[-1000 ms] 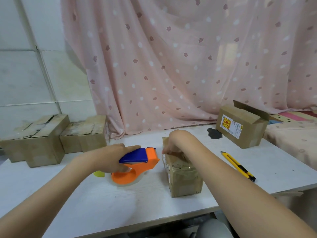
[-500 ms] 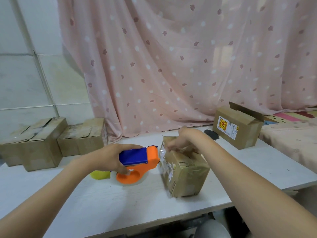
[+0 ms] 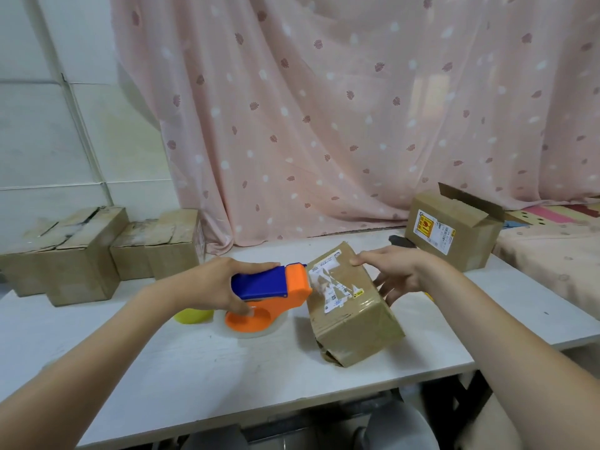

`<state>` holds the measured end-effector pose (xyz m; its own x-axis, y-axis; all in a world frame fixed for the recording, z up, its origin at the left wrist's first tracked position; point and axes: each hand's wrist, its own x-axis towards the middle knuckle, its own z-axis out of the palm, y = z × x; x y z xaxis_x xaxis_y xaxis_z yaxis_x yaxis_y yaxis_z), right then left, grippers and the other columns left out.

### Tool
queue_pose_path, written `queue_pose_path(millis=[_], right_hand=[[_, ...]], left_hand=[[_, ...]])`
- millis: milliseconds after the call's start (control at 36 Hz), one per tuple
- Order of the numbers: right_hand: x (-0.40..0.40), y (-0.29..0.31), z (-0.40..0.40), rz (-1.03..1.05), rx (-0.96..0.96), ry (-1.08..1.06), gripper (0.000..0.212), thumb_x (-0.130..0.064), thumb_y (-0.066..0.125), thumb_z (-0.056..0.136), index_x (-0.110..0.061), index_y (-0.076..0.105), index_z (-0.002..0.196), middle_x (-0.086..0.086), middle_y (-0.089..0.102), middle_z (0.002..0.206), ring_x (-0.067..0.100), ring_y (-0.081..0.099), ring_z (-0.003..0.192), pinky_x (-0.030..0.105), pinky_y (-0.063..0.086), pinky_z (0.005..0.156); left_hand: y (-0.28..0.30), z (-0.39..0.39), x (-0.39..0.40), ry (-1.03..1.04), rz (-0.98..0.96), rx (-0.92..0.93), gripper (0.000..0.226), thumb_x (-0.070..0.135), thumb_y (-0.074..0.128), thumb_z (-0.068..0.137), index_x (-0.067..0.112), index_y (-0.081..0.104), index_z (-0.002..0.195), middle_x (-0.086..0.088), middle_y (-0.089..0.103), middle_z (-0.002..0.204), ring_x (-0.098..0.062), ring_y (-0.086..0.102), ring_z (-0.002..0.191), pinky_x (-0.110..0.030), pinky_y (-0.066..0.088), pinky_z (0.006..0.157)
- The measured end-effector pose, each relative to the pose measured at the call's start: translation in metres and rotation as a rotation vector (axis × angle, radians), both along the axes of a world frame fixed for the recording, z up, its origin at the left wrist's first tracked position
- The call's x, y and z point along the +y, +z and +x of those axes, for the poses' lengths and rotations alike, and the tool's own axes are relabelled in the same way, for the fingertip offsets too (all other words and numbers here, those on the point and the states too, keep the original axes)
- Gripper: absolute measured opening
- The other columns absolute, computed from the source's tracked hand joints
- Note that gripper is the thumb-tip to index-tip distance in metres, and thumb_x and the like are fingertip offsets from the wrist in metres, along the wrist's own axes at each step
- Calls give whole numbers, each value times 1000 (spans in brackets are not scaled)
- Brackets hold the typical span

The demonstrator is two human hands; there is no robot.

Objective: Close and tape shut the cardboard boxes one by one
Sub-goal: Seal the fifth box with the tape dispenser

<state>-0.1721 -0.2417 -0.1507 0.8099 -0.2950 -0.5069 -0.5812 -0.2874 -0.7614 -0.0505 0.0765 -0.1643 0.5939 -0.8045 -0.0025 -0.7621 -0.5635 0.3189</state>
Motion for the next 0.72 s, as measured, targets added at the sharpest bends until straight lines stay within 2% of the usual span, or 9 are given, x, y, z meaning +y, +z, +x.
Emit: queue_pose_path(millis=[111,222,278,389,472,528,583,667,722], right_hand=[[-7,-14,-1,77,-27,1,62,-43,74,85,-19,54,139,31,59,125,45,70,86,54,60,78],[-10,-23,-3,133,-55,20,52,-46,69,89,-19,58,132,28,65,123,45,68,104,56,55,93],[-11,-27,-3,153,-65,13,48,-45,66,90,-17,59,129,26,66,122,42,68,102,54,53,97],[-7,-36,-3,152,-121,-5,39,-39,59,94,-10,64,119,19,71,105,34,64,89,50,52,100],[1,-44,-5,134,-186,-2,31,-36,49,101,-15,68,113,11,73,96,25,63,88,43,52,92],[0,-49,-6,81,-186,21,35,-42,45,103,-20,65,122,10,75,105,20,65,90,38,51,90],[-2,-49,-8,-32,-178,51,49,-51,46,101,-25,50,143,3,72,120,16,65,103,34,47,97],[-1,-42,-12,-313,-160,79,62,-51,42,103,-25,28,157,-1,41,157,23,44,139,40,34,115],[6,-38,-14,-528,-162,123,57,-44,37,107,-19,27,157,5,33,160,28,35,144,39,31,114]], left_hand=[[-3,-1,0,4,32,-12,83,47,78,78,70,25,138,14,58,89,-7,51,68,-15,39,59],[-4,-3,-3,12,40,-9,82,43,74,81,71,24,139,16,56,86,-7,51,68,-14,39,58],[-3,-5,-6,13,52,-10,82,39,73,82,70,24,139,16,55,85,-7,50,67,-14,38,57],[-1,-8,-11,18,55,14,81,34,71,82,68,26,141,17,55,86,-7,51,65,-14,38,56],[-2,-10,-13,18,47,18,82,29,70,82,66,27,141,18,55,84,-6,50,64,-15,37,56],[-2,-13,-16,21,41,8,81,28,69,82,65,27,141,20,54,86,-7,51,67,-13,37,56],[-2,-15,-19,24,29,-7,81,28,69,82,64,28,142,21,53,87,-7,51,69,-13,37,56],[-5,-20,-26,31,-14,-22,82,27,69,80,61,30,143,20,54,84,-7,51,68,-13,38,57],[-5,-21,-29,33,-36,-42,82,26,70,79,60,33,143,19,55,82,-6,51,68,-12,38,58]])
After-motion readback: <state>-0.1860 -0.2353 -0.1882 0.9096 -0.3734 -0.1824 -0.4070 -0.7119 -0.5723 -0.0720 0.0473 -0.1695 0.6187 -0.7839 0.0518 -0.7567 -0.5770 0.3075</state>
